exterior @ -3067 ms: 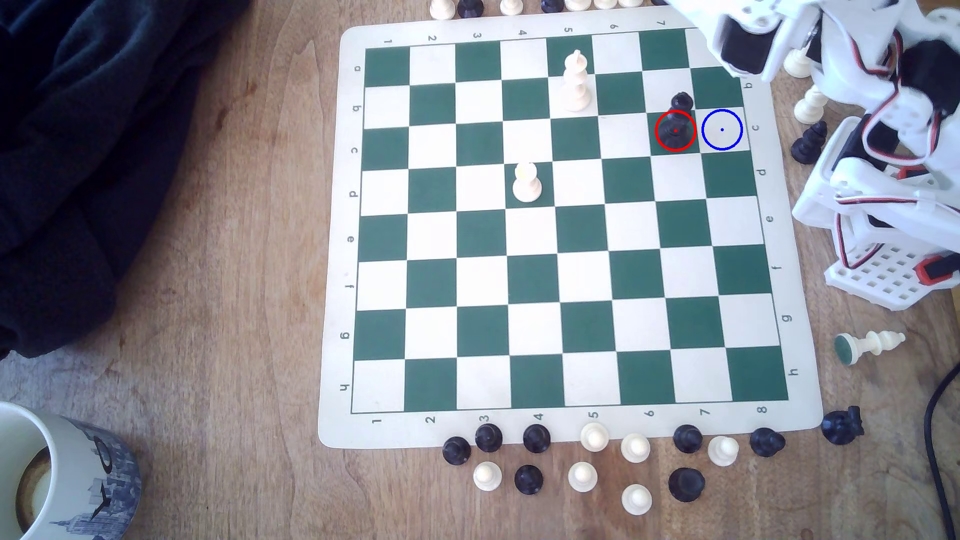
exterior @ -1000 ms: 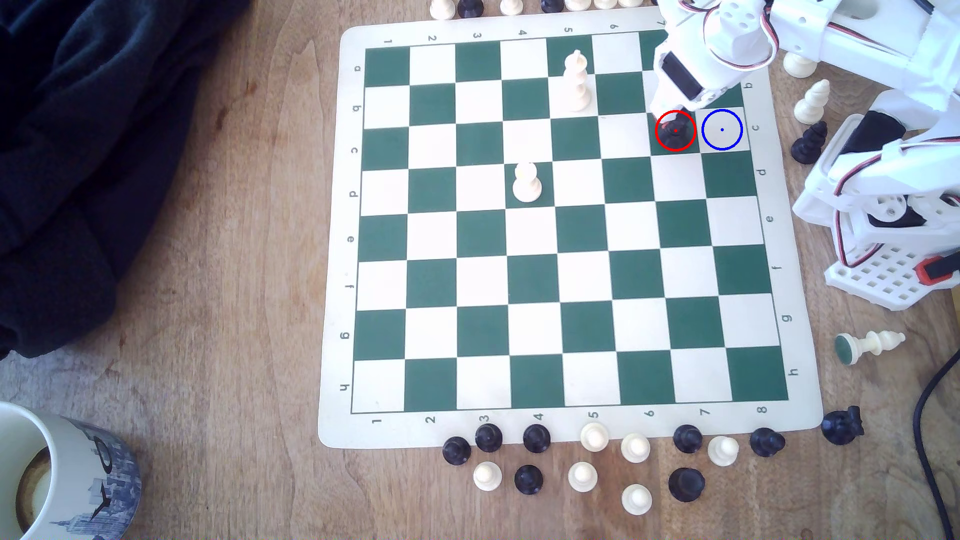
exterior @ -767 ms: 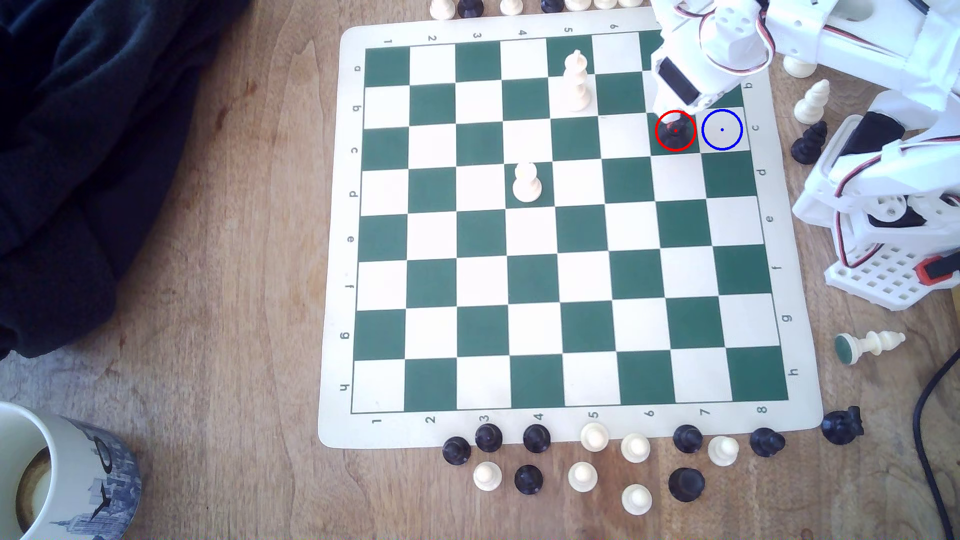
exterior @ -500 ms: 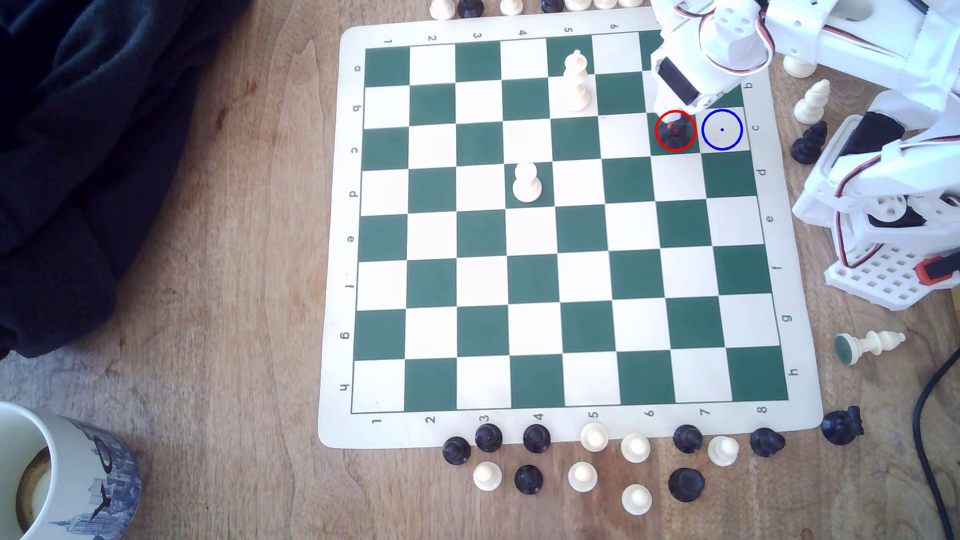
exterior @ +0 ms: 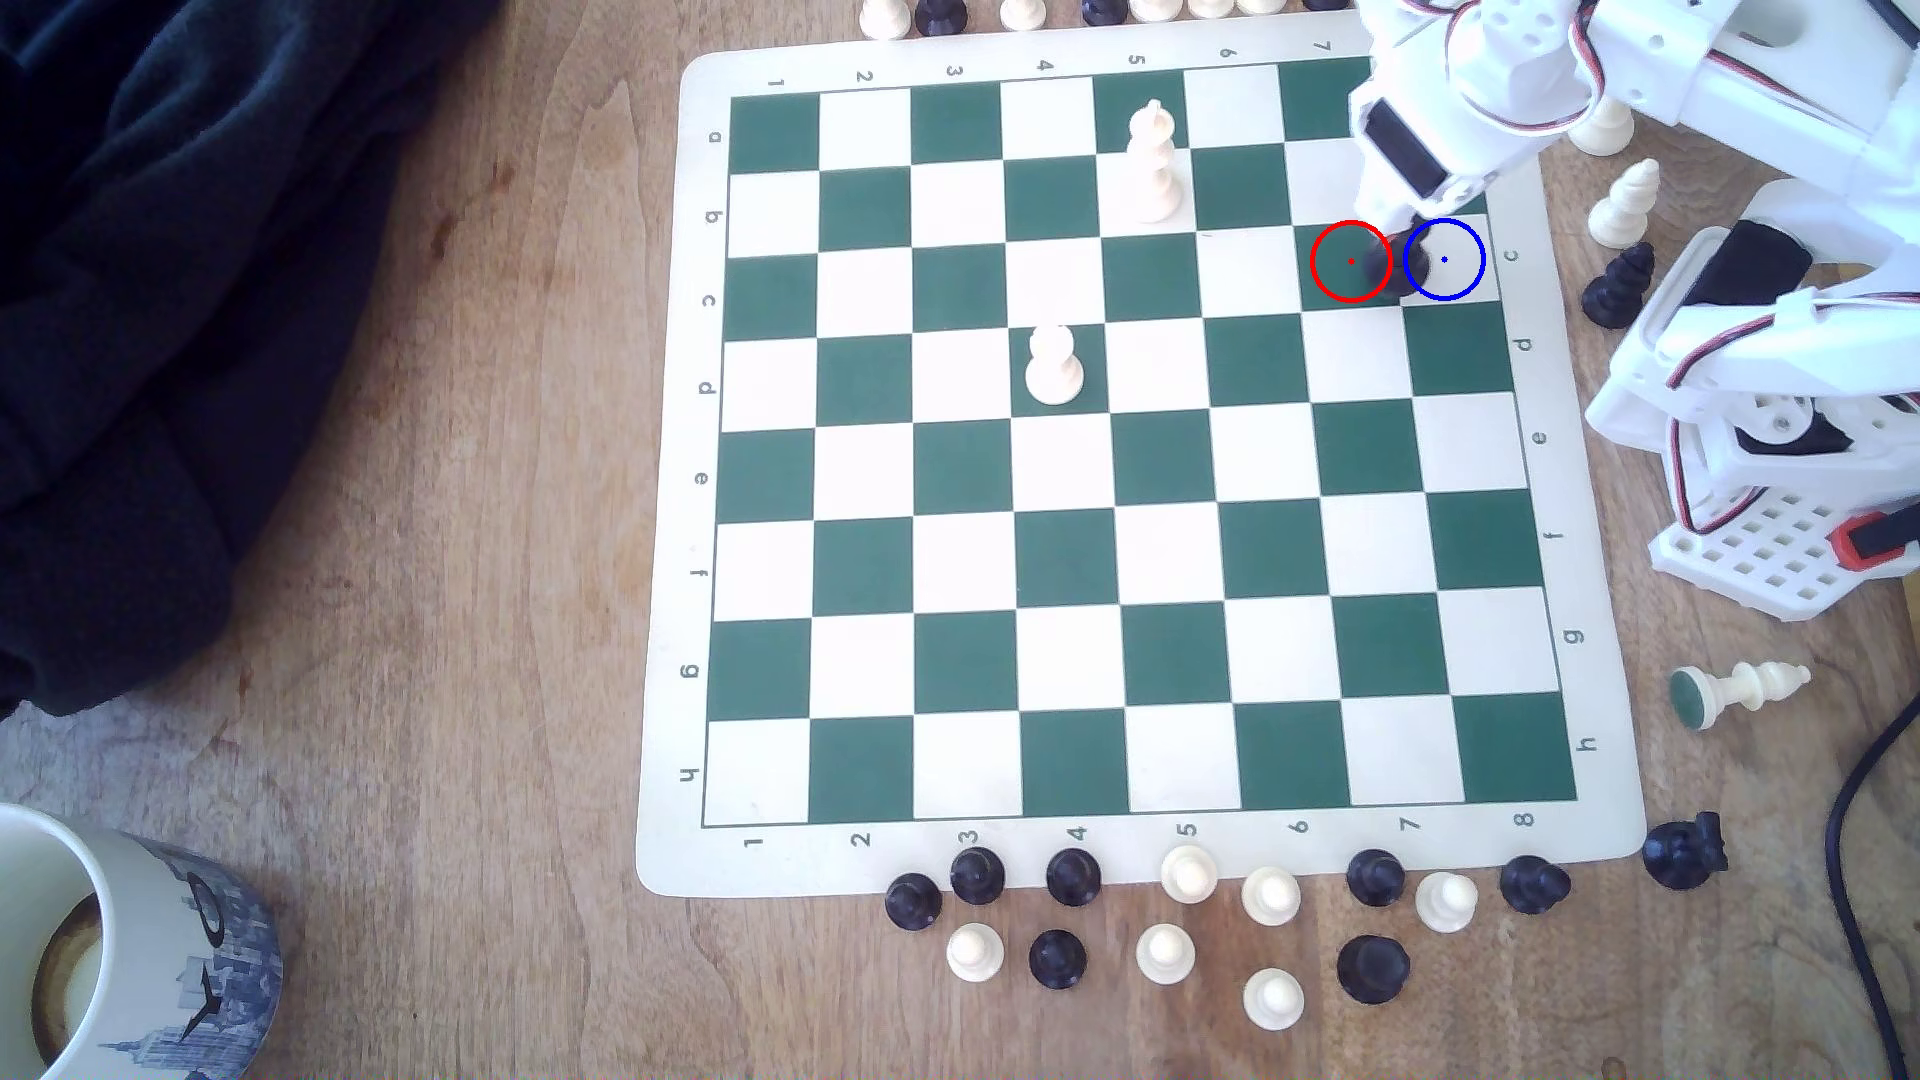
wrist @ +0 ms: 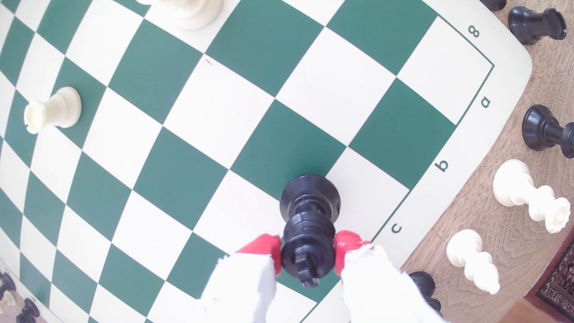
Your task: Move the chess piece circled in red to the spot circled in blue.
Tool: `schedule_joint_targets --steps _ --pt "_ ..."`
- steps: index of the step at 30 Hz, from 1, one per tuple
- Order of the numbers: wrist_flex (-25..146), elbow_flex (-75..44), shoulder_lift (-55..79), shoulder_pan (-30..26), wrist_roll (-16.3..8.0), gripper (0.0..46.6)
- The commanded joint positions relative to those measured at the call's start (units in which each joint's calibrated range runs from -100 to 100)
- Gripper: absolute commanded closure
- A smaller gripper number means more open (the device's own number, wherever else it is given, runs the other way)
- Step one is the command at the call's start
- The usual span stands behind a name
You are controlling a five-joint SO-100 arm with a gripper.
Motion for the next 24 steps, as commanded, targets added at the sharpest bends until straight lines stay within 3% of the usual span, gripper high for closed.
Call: schedule_joint_targets --steps 1,24 --pt "0.21 -3.24 -3.48 3.29 0.63 46.4" --pt "-2.91 5.65 -2.89 7.83 2.34 46.4"
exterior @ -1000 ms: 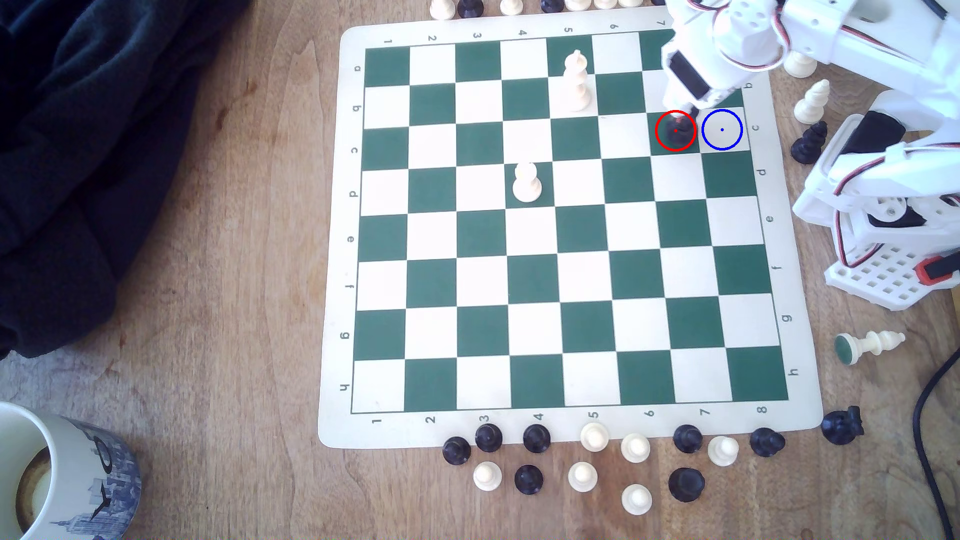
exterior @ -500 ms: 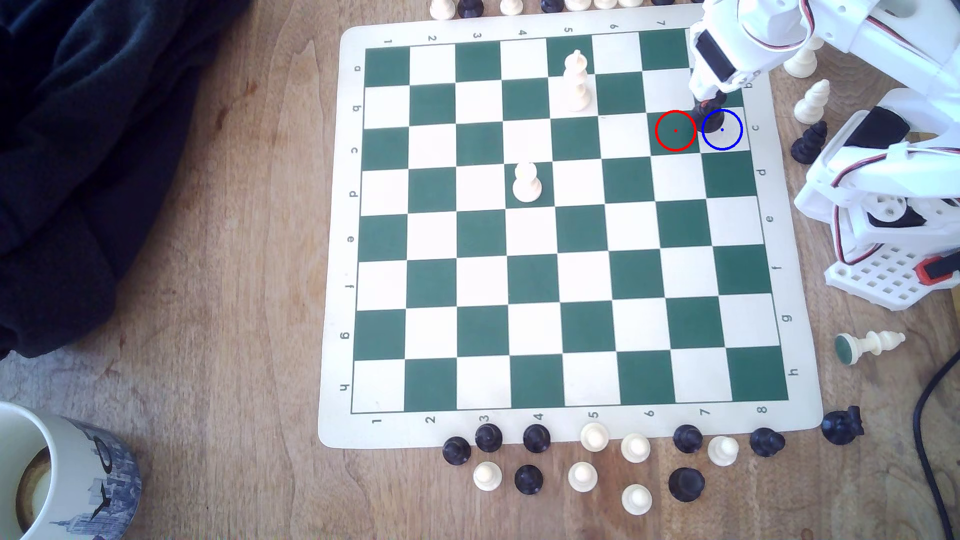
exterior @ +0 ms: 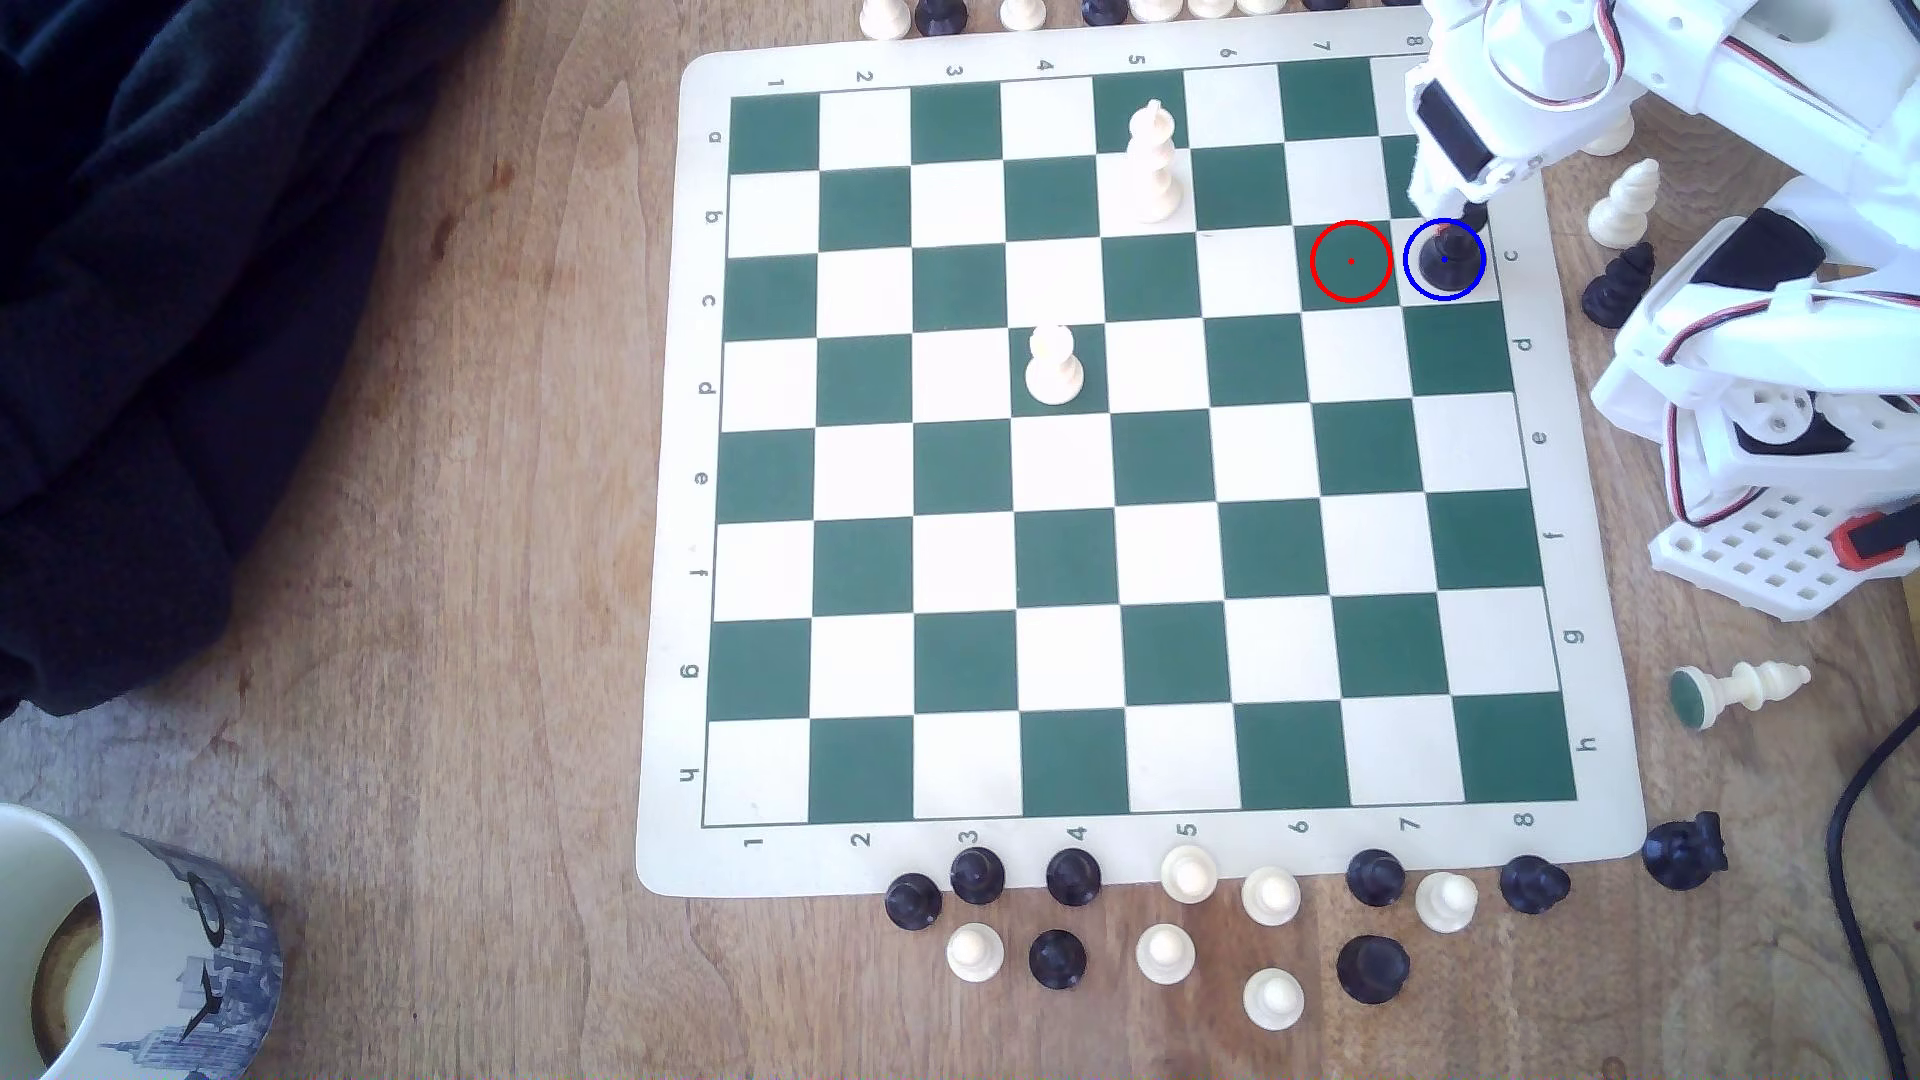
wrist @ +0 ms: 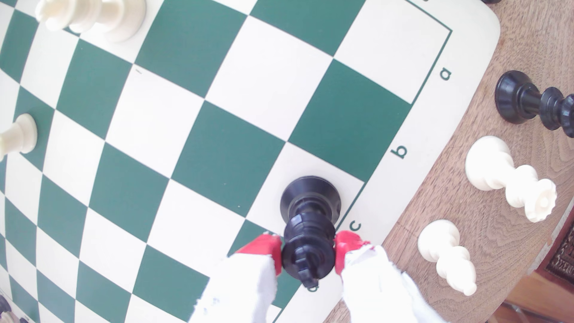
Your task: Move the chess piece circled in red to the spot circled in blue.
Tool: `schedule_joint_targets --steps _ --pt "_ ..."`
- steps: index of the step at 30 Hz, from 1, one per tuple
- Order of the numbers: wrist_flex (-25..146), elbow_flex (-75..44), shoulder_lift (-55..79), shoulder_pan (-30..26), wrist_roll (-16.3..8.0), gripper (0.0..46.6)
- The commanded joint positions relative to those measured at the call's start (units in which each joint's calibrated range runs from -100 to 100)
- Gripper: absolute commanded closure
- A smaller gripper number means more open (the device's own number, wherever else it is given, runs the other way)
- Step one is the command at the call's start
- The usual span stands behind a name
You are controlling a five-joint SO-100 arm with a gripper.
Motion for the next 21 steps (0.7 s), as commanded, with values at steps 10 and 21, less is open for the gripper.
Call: schedule_joint_targets --steps 10,21 --pt "-2.06 1.22 -1.21 -0.32 0.24 44.9" --pt "-0.99 2.67 -2.48 -0.09 1.32 29.7"
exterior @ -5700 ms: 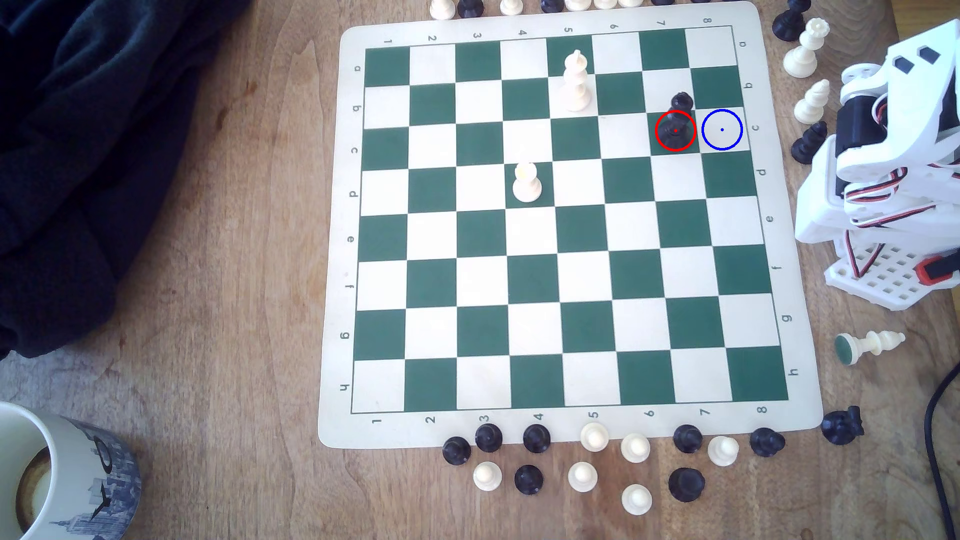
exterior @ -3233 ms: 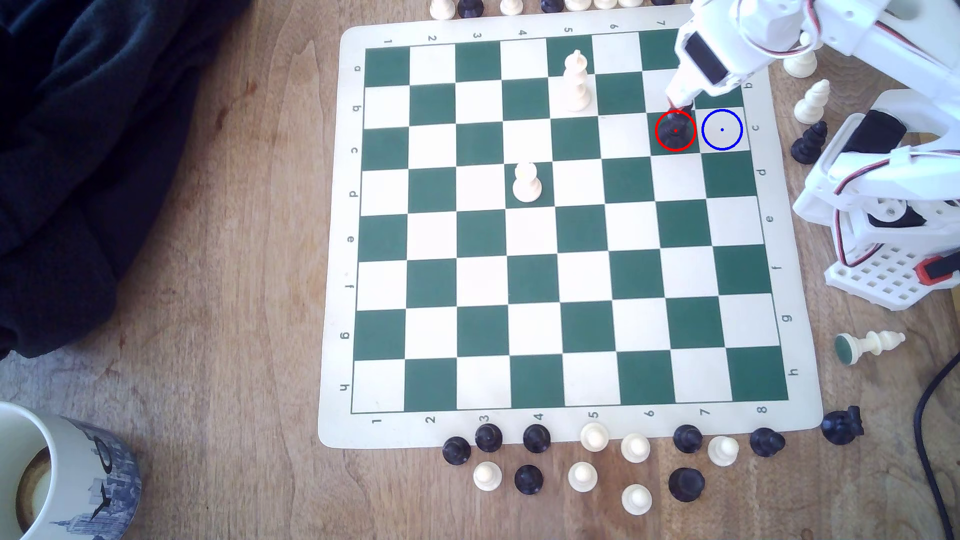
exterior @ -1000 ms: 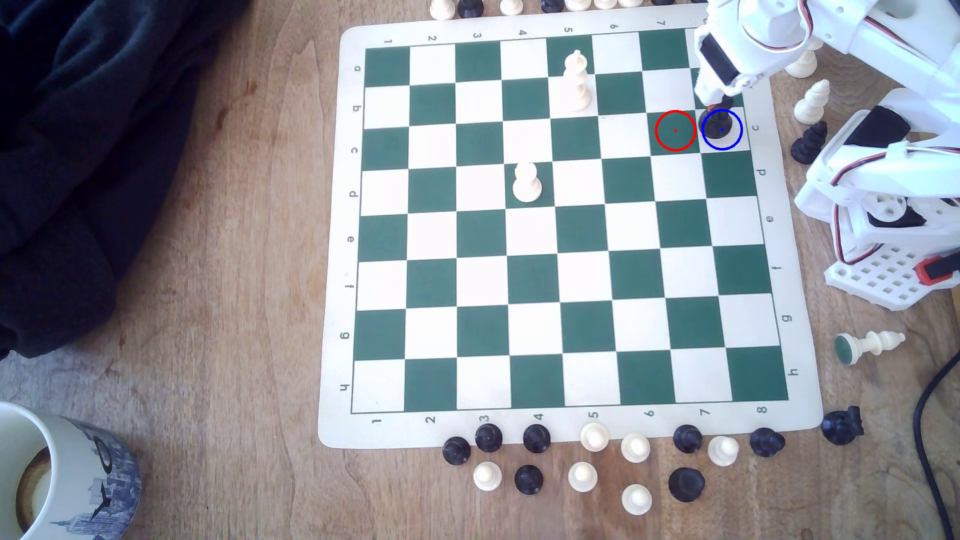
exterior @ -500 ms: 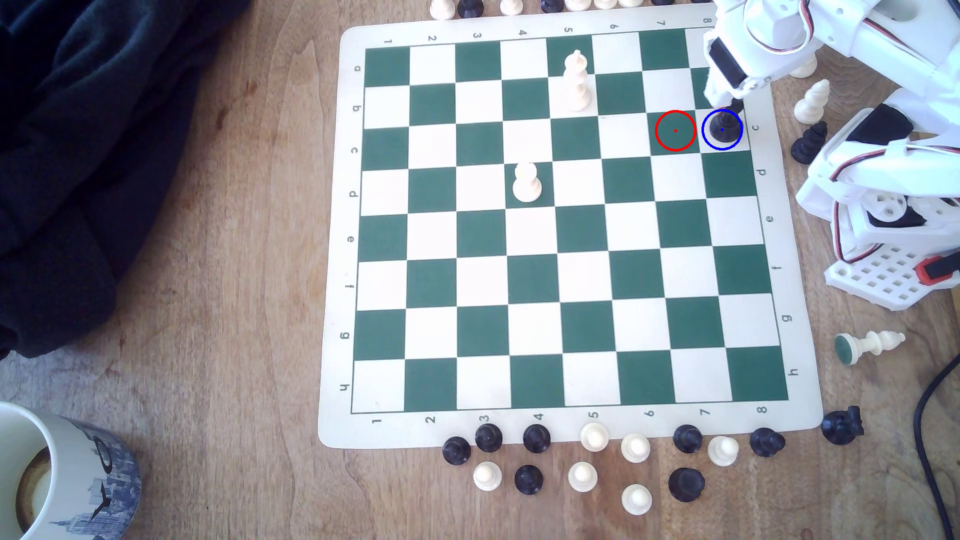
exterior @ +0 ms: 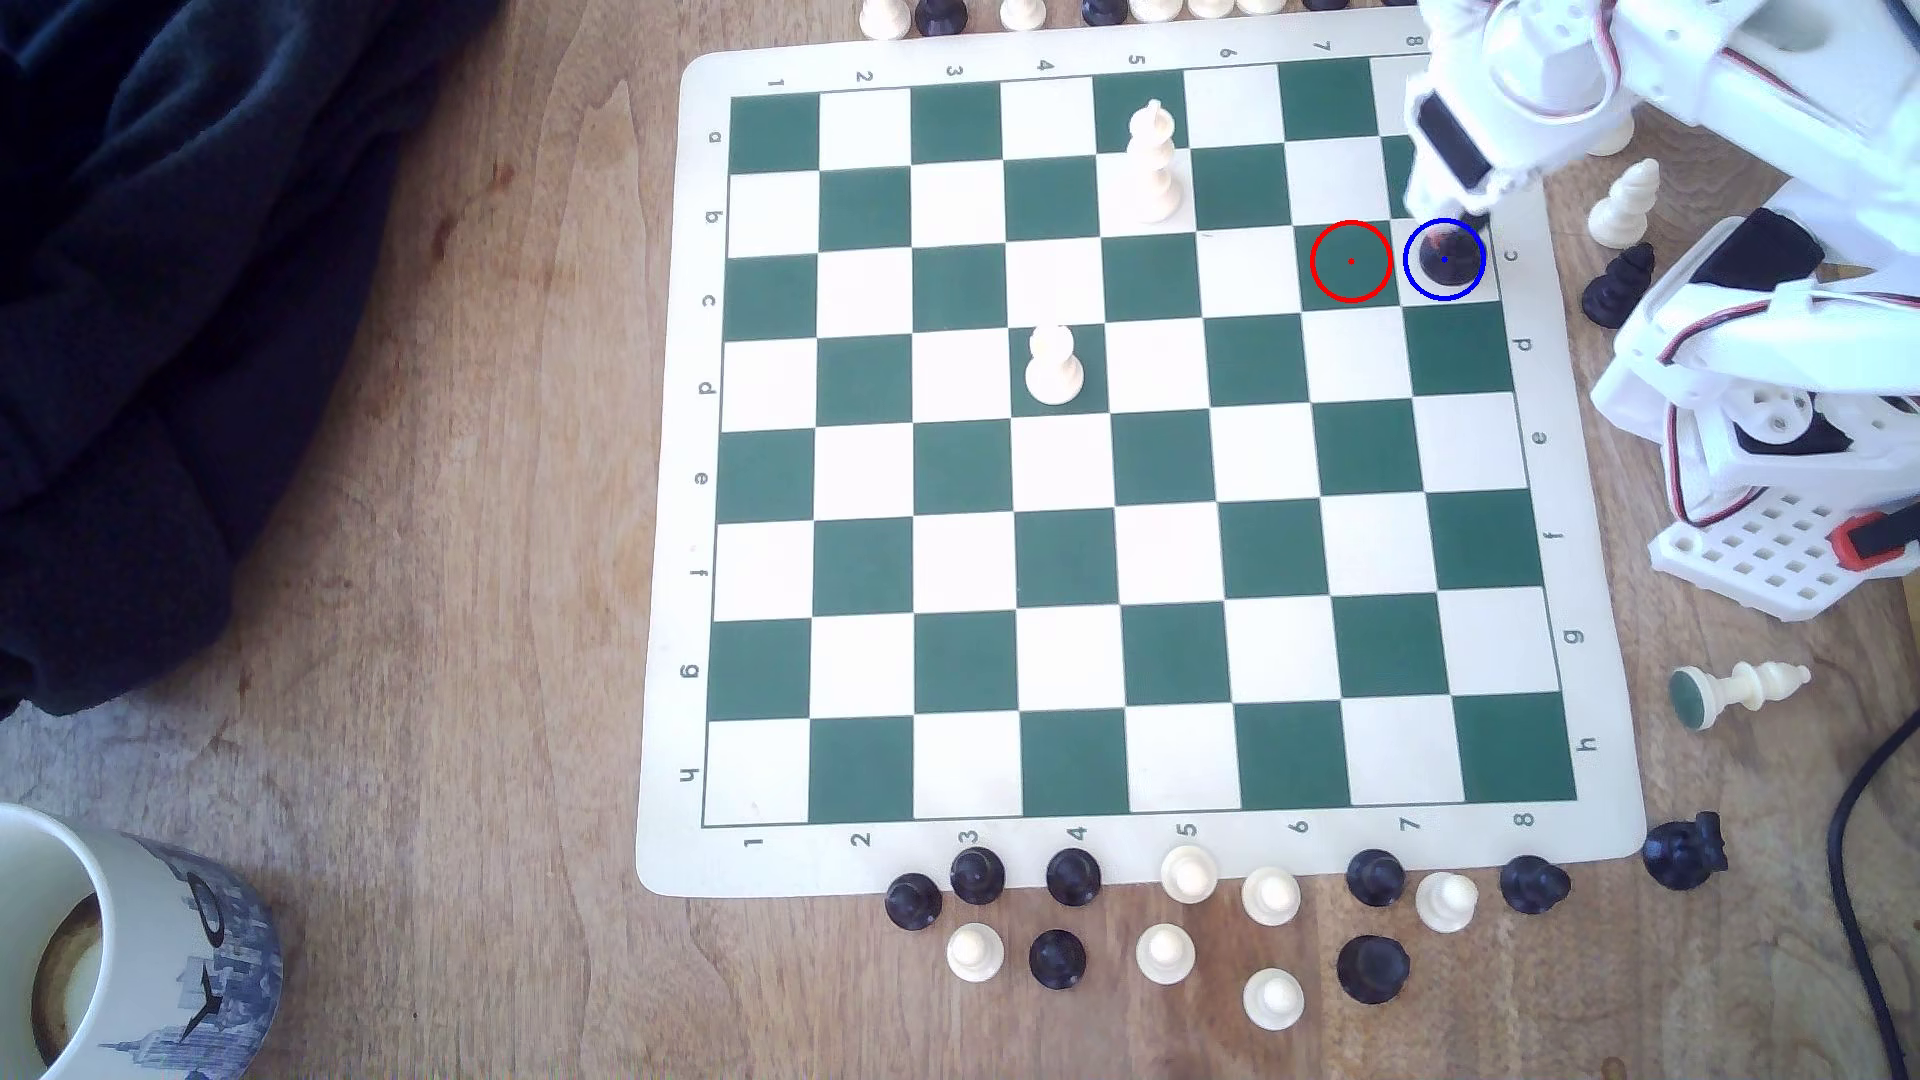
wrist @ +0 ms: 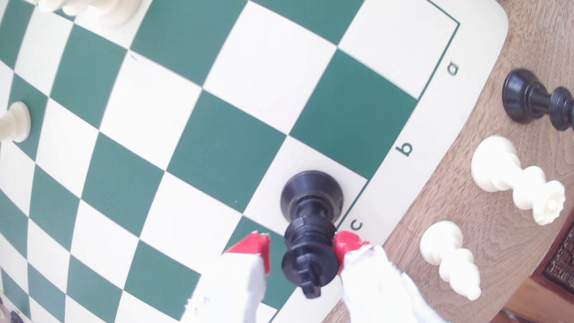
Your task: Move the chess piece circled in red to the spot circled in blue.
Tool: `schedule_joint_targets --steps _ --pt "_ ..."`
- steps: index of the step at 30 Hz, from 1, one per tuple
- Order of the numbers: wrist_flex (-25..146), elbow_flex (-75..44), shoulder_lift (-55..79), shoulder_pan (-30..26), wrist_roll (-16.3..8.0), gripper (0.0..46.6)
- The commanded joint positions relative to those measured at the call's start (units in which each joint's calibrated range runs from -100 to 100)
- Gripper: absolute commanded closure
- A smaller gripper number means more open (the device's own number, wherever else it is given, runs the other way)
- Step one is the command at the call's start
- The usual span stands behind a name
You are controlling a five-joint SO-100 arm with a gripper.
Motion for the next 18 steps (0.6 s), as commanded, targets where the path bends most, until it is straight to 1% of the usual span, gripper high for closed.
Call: schedule_joint_targets --steps 1,2,6,7,10,11,12,13,14,16,17,18 --pt "0.84 -0.49 -2.24 0.51 0.68 28.1" --pt "0.76 -0.49 -3.94 1.06 1.03 26.1" --pt "-1.45 -1.4 -7.42 2.15 2.05 24.2" --pt "-6.36 0.78 -12.94 2.15 2.05 22.5" --pt "-9.31 1.14 -19.05 -0.27 2.25 21.5" --pt "-12.59 1.23 -21.17 -2.7 2.54 23.9" --pt "-15.04 1.41 -21.59 -3.79 2.88 25.5" --pt "-19.71 1.96 -22.61 -6.3 4.35 33.0" --pt "-23.32 2.68 -23.55 -7.63 4.93 37.3" --pt "-31.92 4.59 -25.07 -9.35 4.74 42.3" --pt "-36.5 5.86 -25.84 -10.21 4.69 43.7" --pt "-41.74 7.4 -26.86 -11.07 4.69 43.7"
